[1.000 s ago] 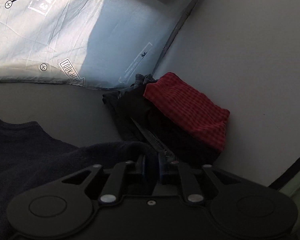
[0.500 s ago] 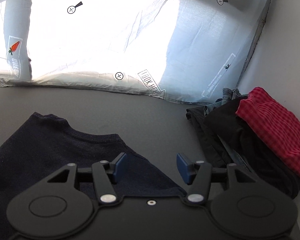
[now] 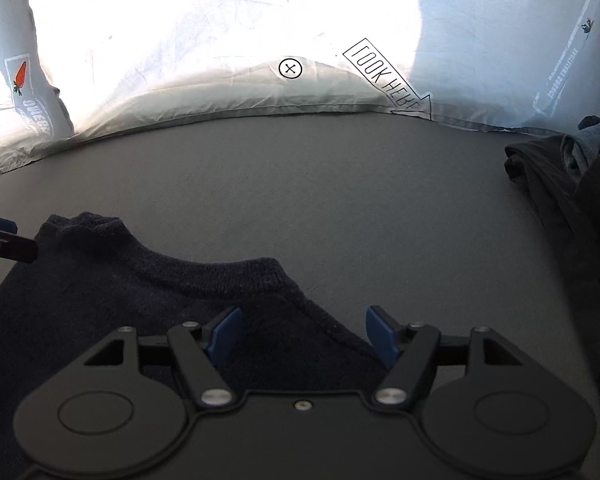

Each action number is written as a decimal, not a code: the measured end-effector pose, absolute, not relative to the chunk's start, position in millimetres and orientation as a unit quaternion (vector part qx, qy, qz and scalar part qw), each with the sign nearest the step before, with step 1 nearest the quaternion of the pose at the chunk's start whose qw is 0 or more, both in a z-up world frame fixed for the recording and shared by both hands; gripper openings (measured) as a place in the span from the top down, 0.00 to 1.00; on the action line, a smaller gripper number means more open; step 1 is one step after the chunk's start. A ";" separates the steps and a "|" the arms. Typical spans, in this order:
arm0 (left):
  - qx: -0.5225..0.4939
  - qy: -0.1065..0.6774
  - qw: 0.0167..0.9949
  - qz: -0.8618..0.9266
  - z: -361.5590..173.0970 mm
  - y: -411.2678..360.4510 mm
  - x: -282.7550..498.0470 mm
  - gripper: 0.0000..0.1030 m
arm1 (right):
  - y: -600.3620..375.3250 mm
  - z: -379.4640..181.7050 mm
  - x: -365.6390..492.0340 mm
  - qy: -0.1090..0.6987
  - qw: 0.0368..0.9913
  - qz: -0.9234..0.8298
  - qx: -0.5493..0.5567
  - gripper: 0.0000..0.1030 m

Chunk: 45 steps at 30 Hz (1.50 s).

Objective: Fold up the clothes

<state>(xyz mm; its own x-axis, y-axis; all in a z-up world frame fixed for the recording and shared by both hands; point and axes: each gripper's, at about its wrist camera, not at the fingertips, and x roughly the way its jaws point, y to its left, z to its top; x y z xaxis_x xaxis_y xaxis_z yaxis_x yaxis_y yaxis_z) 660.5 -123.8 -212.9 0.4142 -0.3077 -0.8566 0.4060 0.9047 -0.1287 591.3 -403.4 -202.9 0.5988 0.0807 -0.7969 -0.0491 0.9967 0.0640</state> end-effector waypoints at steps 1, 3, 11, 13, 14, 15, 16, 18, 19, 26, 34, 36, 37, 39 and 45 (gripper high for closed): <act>0.059 0.503 0.834 -0.221 -219.6 -130.7 667.0 0.05 | -402.7 -205.7 591.3 0.449 0.893 0.040 0.017 0.32; 0.075 0.512 0.825 -0.228 -231.0 -142.9 674.2 0.21 | -400.8 -210.6 591.0 0.452 0.891 0.047 0.016 0.35; 0.077 0.445 0.866 -0.216 -209.8 -150.9 646.5 0.84 | -352.7 -175.6 560.9 0.339 0.930 -0.010 -0.138 0.99; 0.085 0.405 0.888 -0.203 -184.1 -148.4 630.0 0.85 | -340.6 -152.4 549.5 0.291 0.943 -0.034 -0.159 0.99; 0.089 0.376 0.901 -0.196 -163.5 -146.6 618.4 0.86 | -335.3 -138.3 543.1 0.265 0.949 -0.047 -0.164 0.99; 0.092 0.346 0.914 -0.189 -141.2 -144.5 605.7 0.86 | -330.1 -124.1 536.9 0.238 0.954 -0.060 -0.172 0.99; 0.094 0.313 0.928 -0.181 -116.9 -142.0 591.6 0.86 | -323.7 -107.3 528.0 0.204 0.959 -0.073 -0.185 0.99; 0.092 0.250 0.950 -0.165 -71.3 -134.6 562.9 0.87 | -311.4 -74.0 510.3 0.136 0.964 -0.098 -0.206 0.99; 0.089 0.215 0.960 -0.156 -47.3 -130.2 546.0 0.87 | -306.8 -54.7 500.8 0.098 0.967 -0.110 -0.210 0.99; 0.082 -0.048 0.993 -0.074 92.1 -112.5 412.9 0.88 | -279.3 70.0 416.6 -0.135 0.962 -0.157 -0.179 0.99; 0.070 -0.208 0.976 0.005 161.3 -88.2 287.6 0.88 | -242.9 143.5 319.2 -0.292 0.934 -0.136 -0.157 0.99; 0.064 -0.237 0.969 0.022 171.1 -82.5 258.9 0.88 | -234.8 151.8 297.4 -0.320 0.925 -0.132 -0.156 0.99; 0.062 -0.248 0.966 0.029 174.7 -80.5 246.1 0.88 | -230.9 156.4 287.1 -0.333 0.921 -0.129 -0.155 0.99; 0.056 -0.266 0.962 0.038 180.3 -76.4 223.8 0.88 | -225.6 162.8 269.0 -0.355 0.914 -0.122 -0.152 0.99; 0.036 -0.269 0.962 0.040 185.0 -64.9 193.6 0.88 | -220.2 170.8 239.4 -0.377 0.910 -0.105 -0.138 0.99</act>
<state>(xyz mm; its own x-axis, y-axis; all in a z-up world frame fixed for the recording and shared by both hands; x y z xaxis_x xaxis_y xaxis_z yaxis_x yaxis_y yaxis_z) 193.6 -64.9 185.0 0.8523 0.0581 0.5198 -0.0964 0.9942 0.0469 239.4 -220.2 170.8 0.6942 -0.0880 0.7144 0.2958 0.9397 -0.1718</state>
